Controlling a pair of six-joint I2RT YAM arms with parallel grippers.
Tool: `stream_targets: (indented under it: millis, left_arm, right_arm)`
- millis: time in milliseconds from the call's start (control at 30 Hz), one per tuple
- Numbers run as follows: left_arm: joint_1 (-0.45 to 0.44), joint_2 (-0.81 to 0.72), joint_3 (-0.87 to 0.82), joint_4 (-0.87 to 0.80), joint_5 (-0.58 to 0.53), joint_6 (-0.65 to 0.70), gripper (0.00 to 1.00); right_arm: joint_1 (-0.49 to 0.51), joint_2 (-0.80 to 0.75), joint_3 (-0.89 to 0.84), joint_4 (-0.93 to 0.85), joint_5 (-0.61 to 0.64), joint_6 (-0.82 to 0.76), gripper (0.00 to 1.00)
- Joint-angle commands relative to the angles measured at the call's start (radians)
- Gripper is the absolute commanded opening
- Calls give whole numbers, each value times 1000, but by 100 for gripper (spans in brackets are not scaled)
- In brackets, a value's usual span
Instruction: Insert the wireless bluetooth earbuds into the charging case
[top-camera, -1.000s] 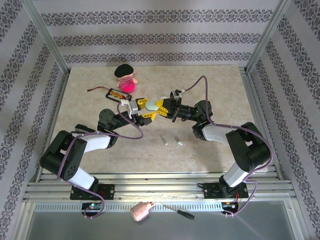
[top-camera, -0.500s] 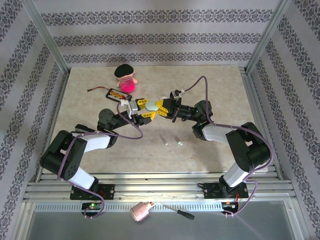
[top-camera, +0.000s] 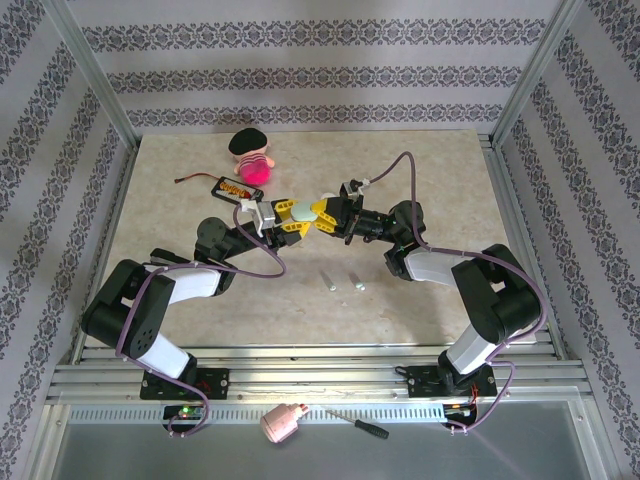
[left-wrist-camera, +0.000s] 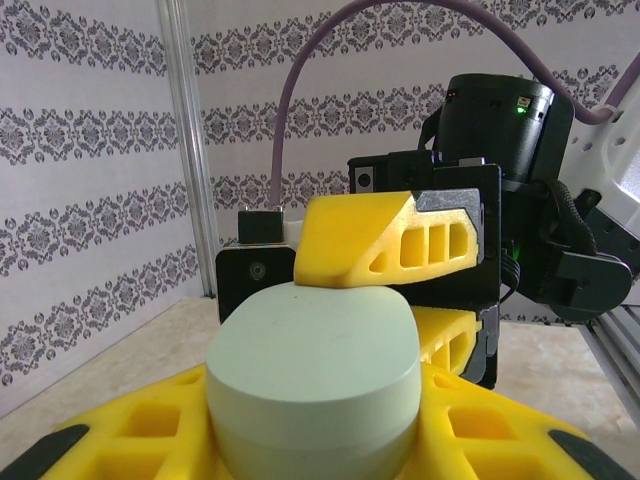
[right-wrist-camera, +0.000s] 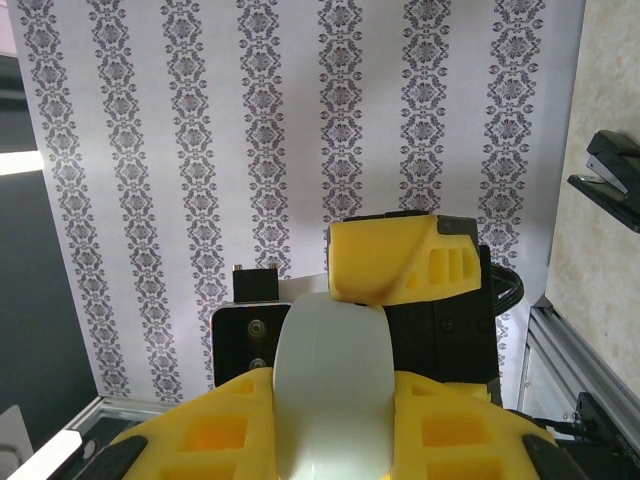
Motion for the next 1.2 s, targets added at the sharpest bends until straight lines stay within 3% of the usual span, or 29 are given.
stream_targets:
  millis: [0,133,467,533,633,733,933,1033,1167]
  left_arm:
    - [-14,8,11,55,78,-14,30]
    - [-8,6,8,51,56,-34,30]
    - [14,-48,19,-117,5,-77,30]
    - [15,-63,17,-152,5,-69,30]
    - [18,-80,17,-198,10,-61,29]
    - [18,-83,15,-204,34,-41,29]
    - [18,-65,29,-182,91,-48,28]
    - [18,-62,28,-143,114,-68,28]
    - [17,-60,44,-135,140,-95,28]
  right_arm:
    - [-4,7,18,49,47,-24,32]
    - [-18,-31,8,-46,49,-132,55]
    - [-104,-149,-4,-284,48,-404,71]
    - [-107,-193,17,-428,55,-544,73]
    - [-93,-298,79,-820,128,-864,75]
    - [-73,-371,141,-1079,211,-1121,75]
    - [-11,-426,304,-1449,179,-1562,83]
    - [31,-425,393,-1653,247,-1766,92]
    - [47,-396,447,-1743,267,-1835,95]
